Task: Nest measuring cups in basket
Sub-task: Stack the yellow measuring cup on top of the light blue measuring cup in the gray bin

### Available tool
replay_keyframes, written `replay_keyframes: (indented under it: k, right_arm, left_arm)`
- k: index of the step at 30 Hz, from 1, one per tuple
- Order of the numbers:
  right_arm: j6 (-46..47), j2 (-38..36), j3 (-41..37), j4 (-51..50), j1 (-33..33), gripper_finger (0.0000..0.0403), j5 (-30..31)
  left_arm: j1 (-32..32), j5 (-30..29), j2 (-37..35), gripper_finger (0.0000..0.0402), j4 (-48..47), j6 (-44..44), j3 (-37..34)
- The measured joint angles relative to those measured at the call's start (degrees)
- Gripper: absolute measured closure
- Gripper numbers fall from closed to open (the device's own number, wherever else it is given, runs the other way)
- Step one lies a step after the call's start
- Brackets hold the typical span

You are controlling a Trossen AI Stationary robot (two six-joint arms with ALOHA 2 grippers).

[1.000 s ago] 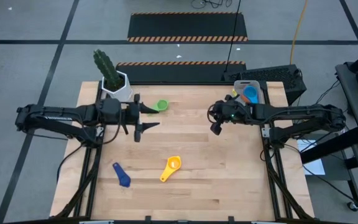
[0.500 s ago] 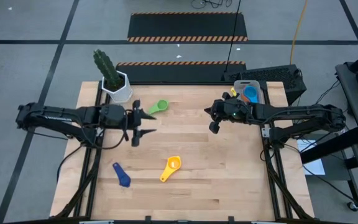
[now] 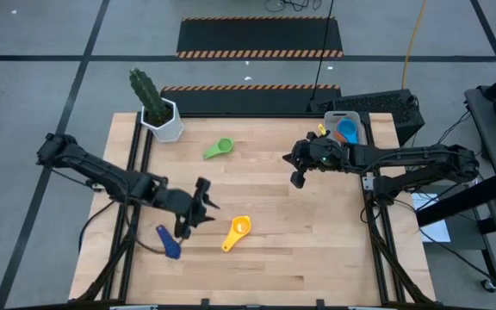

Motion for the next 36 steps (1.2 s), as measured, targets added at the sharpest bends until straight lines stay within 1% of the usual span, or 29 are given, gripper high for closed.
replay_keyframes:
  k: [3, 5, 7, 9, 10, 12, 19, 23, 26, 28, 31, 36]
  right_arm:
    - [3.56, 0.0, 0.0, 0.06, 0.02, 0.0403, -3.12]
    - [4.07, 0.0, 0.0, 0.23, 0.04, 0.0403, -4.86]
    - [4.12, 0.0, 0.0, 0.13, 0.35, 0.0403, -5.1]
    - [4.1, 0.0, 0.0, 0.13, 0.74, 0.0403, -5.04]
    - [4.1, 0.0, 0.0, 0.1, 0.91, 0.0403, -5.02]
    - [4.1, 0.0, 0.0, 0.07, 1.37, 0.0403, -5.02]
    - [4.1, 0.0, 0.0, -0.04, 2.95, 0.0403, -4.95]
    - [3.93, 0.0, 0.0, -0.06, 3.69, 0.0403, -4.95]
    - [3.9, 0.0, 0.0, -0.04, 4.17, 0.0403, -4.93]
    - [3.9, 0.0, 0.0, -0.06, 4.45, 0.0403, -4.92]
    - [3.88, 0.0, 0.0, -0.06, 4.93, 0.0403, -4.91]
    - [3.47, 0.0, 0.0, -0.08, 5.27, 0.0403, -4.91]
  left_arm:
    - [-1.13, -0.01, 3.58, 0.025, -0.28, 1.91, 0.0]
    - [-1.58, -0.05, 5.8, 0.0261, -0.88, 3.21, 0.0]
    - [-1.6, -0.09, 7.74, 0.0268, -0.51, 4.13, 0.0]
    - [-1.63, -2.29, 9.76, 0.0268, 1.59, 4.09, 0.0]
    - [-1.63, -4.1, 10.74, 0.0266, 2.87, 3.78, 0.0]
    - [-1.65, -5.87, 12.49, 0.0256, 4.04, 5.64, 0.0]
    - [-2.27, -5.55, 19.37, 0.0201, 9.61, 18.01, 0.04]
    - [-2.27, -4.52, 23.08, 0.0194, 14.3, 25.42, 0.02]
    - [-2.0, -4.26, 25.77, 0.0202, 16.95, 30.32, 0.03]
    - [-1.62, -4.31, 27.03, 0.0211, 16.73, 32.78, 0.01]
    - [-0.74, -4.3, 28.32, 0.0223, 17.39, 34.46, 0.0]
    - [0.62, -4.28, 28.28, 0.0247, 17.3, 35.89, 0.0]
